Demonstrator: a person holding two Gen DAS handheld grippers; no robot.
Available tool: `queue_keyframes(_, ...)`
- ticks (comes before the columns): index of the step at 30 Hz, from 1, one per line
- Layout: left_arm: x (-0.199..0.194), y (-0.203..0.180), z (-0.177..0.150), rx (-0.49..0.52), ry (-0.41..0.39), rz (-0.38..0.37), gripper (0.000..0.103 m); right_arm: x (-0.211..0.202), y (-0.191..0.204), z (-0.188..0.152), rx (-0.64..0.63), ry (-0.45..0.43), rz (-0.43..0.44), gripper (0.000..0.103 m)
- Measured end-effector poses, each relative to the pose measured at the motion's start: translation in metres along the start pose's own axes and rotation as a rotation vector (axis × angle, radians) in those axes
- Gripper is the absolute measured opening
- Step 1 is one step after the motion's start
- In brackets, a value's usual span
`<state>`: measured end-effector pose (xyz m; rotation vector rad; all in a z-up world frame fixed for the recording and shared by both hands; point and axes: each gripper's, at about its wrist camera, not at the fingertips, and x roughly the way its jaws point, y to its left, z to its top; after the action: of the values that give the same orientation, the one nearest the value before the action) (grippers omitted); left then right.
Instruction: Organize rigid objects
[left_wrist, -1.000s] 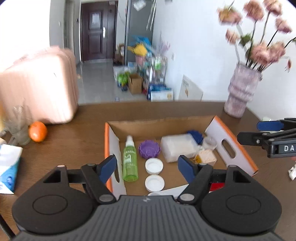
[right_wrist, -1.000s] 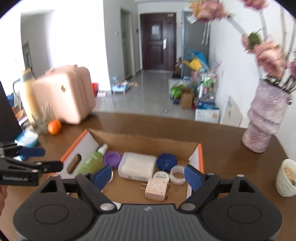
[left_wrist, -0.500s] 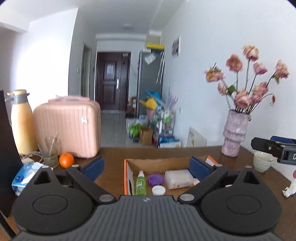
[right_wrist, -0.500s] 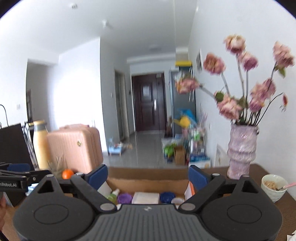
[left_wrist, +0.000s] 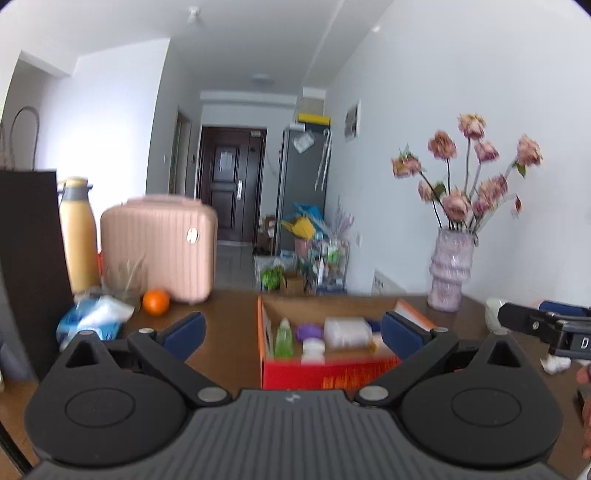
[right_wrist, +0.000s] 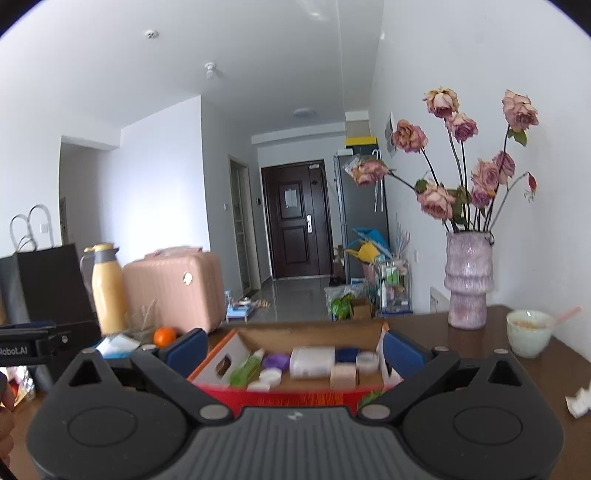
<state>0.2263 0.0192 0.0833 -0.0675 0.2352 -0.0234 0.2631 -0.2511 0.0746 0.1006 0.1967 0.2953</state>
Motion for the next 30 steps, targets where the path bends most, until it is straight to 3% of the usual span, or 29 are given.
queue_keyframes(8,-0.065,0.014,-0.053,0.008,0.040,0.004,0.103,-0.067,0.013,-0.049,-0.062,0.078,0.026,0.103)
queue_keyframes(12,-0.100,0.014,-0.063,-0.009,0.043,0.051,0.103,-0.102,0.020,-0.058,-0.058,0.094,0.006,0.103)
queue_keyframes(15,-0.124,0.012,-0.073,-0.012,0.045,0.019,0.103,-0.131,0.027,-0.072,-0.043,0.089,0.033,0.103)
queue_keyframes(18,-0.145,0.004,-0.087,-0.006,0.030,0.071,0.103,-0.153,0.037,-0.090,-0.042,0.081,-0.018,0.103)
queue_keyframes(21,-0.162,-0.001,-0.099,0.043,0.020,0.052,0.103,-0.175,0.049,-0.111,-0.029,0.076,-0.017,0.103)
queue_keyframes(23,-0.168,-0.007,-0.106,0.060,0.013,0.101,0.103,-0.185,0.061,-0.125,-0.055,0.076,-0.015,0.103)
queue_keyframes(27,-0.185,-0.014,-0.119,0.082,0.002,0.086,0.103,-0.199,0.077,-0.140,0.003,0.106,-0.018,0.103)
queue_keyframes(30,-0.194,-0.015,-0.122,0.081,-0.019,0.090,0.103,-0.203,0.090,-0.140,-0.073,0.095,-0.004,0.103)
